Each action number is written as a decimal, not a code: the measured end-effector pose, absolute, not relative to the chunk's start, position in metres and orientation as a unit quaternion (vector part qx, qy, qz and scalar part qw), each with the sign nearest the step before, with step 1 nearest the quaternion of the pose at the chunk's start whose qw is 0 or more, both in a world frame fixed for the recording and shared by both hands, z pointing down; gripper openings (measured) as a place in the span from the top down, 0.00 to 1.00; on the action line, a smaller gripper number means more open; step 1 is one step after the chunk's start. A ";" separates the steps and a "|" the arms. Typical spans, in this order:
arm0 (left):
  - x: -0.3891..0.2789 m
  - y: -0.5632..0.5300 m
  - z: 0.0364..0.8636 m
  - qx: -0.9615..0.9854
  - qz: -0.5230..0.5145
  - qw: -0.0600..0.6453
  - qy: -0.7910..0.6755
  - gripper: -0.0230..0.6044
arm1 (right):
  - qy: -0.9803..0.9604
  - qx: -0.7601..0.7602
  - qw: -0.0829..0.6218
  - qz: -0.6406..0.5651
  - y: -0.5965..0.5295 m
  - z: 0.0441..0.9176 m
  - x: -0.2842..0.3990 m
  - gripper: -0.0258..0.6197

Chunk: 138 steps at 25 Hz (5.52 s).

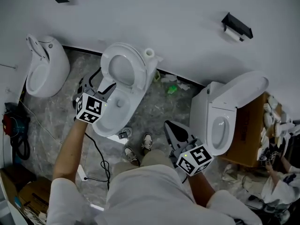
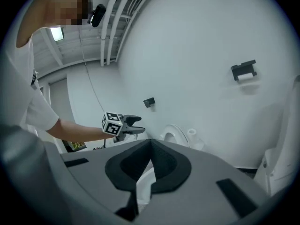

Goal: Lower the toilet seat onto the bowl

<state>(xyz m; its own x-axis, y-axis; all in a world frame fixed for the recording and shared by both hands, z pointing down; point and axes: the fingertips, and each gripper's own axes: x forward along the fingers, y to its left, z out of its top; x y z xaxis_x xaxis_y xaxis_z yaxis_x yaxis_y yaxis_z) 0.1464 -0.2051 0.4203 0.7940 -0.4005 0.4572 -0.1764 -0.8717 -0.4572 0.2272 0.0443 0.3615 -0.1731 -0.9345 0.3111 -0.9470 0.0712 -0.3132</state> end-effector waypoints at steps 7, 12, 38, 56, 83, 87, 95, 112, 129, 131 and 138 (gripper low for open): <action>0.203 -0.260 0.484 -0.884 -0.372 0.261 0.107 0.42 | -0.732 0.628 0.023 0.263 0.035 0.397 0.249 0.96; 0.237 -0.294 0.523 -0.845 -0.437 0.301 0.065 0.42 | -0.728 0.621 0.030 0.289 0.033 0.425 0.266 0.96; 0.274 -0.334 0.581 -0.722 -0.561 0.406 0.014 0.43 | -0.739 0.581 0.008 0.339 0.018 0.487 0.289 0.96; 0.188 -0.260 0.564 -0.798 -0.506 0.306 0.116 0.43 | -0.778 0.533 0.031 0.330 0.020 0.482 0.215 0.96; 0.040 -0.154 0.603 -0.854 -0.454 0.136 0.212 0.46 | -0.805 0.495 0.098 0.312 0.048 0.454 0.097 0.96; 0.022 -0.141 0.614 -0.856 -0.454 0.116 0.220 0.46 | -0.808 0.487 0.111 0.314 0.056 0.455 0.075 0.96; -0.001 -0.124 0.632 -0.857 -0.450 0.111 0.224 0.46 | -0.813 0.468 0.134 0.320 0.074 0.463 0.044 0.96; -0.044 -0.097 0.678 -0.848 -0.471 0.116 0.213 0.46 | -0.793 0.486 0.123 0.345 0.086 0.491 0.023 0.96; -0.076 -0.073 0.724 -0.831 -0.520 0.058 0.189 0.46 | -0.784 0.482 0.132 0.367 0.086 0.512 0.025 0.96; -0.080 -0.070 0.732 -0.830 -0.522 0.047 0.190 0.46 | -0.782 0.480 0.136 0.372 0.088 0.517 0.024 0.96; -0.097 -0.059 0.762 -0.831 -0.523 0.019 0.188 0.46 | -0.780 0.470 0.154 0.384 0.089 0.536 0.019 0.96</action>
<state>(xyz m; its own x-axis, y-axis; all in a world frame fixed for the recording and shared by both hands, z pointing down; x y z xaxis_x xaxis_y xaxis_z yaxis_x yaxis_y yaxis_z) -0.0968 -0.0590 0.7617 0.3818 -0.3323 0.8625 -0.2932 -0.9285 -0.2279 0.0192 0.0890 0.5362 -0.5119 -0.6144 0.6004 -0.8505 0.2643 -0.4547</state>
